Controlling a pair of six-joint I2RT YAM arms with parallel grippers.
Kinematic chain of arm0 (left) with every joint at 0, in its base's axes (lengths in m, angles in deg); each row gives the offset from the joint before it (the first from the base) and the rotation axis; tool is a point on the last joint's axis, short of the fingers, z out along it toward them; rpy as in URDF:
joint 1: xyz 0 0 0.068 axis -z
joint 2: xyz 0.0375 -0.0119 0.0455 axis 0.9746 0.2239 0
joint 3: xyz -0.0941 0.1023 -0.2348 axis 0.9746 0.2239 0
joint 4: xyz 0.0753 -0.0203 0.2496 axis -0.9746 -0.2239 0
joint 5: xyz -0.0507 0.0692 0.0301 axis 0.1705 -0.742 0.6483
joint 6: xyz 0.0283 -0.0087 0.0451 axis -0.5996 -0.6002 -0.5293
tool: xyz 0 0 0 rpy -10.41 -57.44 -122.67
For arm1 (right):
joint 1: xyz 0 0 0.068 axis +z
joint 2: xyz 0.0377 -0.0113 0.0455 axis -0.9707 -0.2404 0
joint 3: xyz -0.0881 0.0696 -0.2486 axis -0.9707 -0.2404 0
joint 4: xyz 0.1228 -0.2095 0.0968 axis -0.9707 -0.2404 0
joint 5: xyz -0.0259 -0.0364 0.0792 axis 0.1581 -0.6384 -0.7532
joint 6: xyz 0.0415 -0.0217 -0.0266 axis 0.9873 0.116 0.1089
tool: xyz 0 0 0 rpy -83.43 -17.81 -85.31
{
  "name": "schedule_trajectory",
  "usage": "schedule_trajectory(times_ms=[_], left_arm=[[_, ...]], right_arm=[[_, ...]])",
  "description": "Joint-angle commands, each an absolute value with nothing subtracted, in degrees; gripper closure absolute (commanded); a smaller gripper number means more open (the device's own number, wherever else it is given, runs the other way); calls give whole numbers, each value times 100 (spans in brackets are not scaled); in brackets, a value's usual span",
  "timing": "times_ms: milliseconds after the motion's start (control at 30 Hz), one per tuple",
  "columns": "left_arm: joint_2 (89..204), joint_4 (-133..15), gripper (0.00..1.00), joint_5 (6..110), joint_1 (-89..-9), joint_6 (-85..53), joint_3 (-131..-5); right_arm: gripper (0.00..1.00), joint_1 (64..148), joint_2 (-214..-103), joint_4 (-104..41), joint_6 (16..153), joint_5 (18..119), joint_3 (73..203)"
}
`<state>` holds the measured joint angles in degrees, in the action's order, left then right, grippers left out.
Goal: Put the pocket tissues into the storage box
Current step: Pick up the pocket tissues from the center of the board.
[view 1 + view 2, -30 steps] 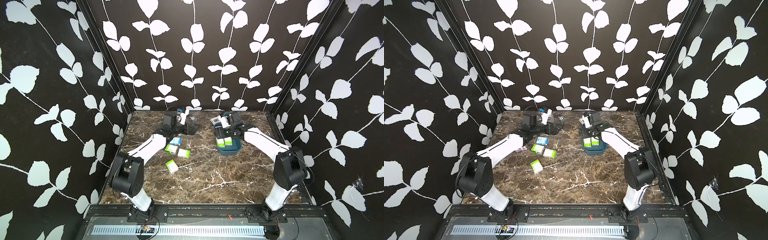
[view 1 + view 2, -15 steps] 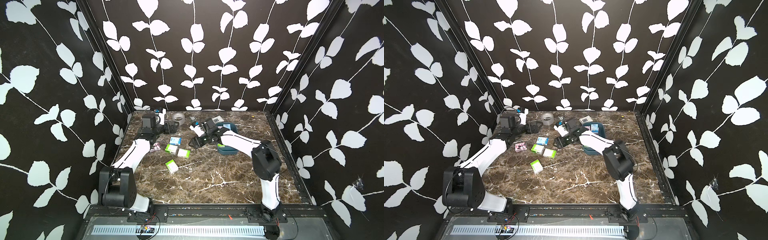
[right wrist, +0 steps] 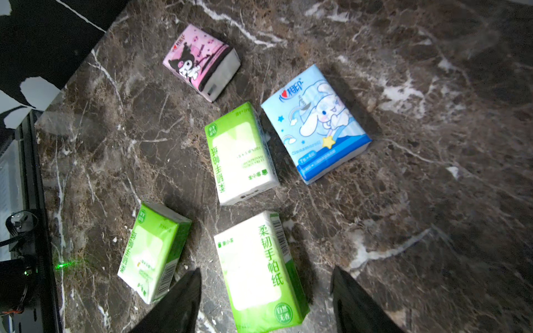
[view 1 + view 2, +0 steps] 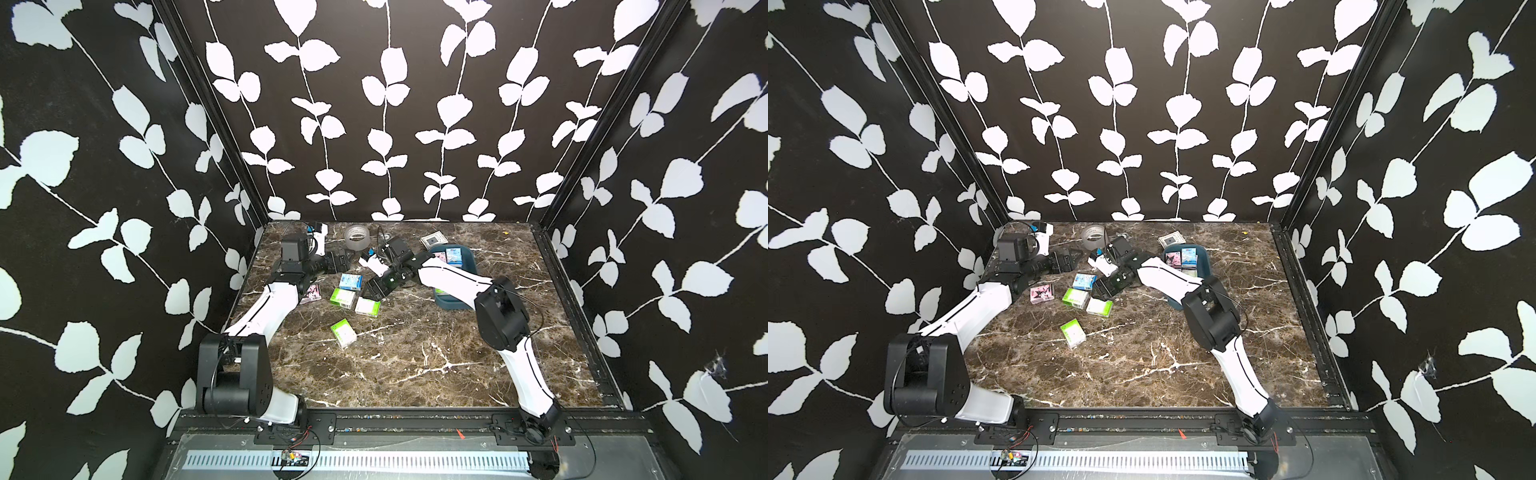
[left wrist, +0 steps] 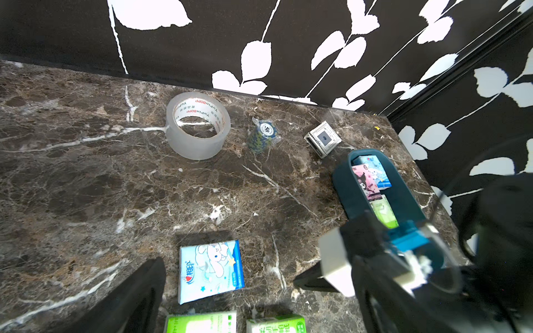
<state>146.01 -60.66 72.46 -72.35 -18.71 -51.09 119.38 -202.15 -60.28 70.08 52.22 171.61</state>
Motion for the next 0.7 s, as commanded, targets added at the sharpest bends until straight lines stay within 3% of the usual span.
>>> schedule_trajectory(times_ms=[0, 500, 667], left_arm=[[14338, -5910, 1, 7360, -7240, -1830, -5054], [14237, -5928, 1, 7286, -7240, -1918, -4972], [14198, -5953, 1, 7241, -7240, -1962, -4939]], right_arm=[[27, 12061, -20527, -6435, 6826, 5152, 17632], [31, 12319, -20881, -6893, 6429, 5606, 17795], [40, 12408, -20809, -6965, 6289, 5917, 17485]])
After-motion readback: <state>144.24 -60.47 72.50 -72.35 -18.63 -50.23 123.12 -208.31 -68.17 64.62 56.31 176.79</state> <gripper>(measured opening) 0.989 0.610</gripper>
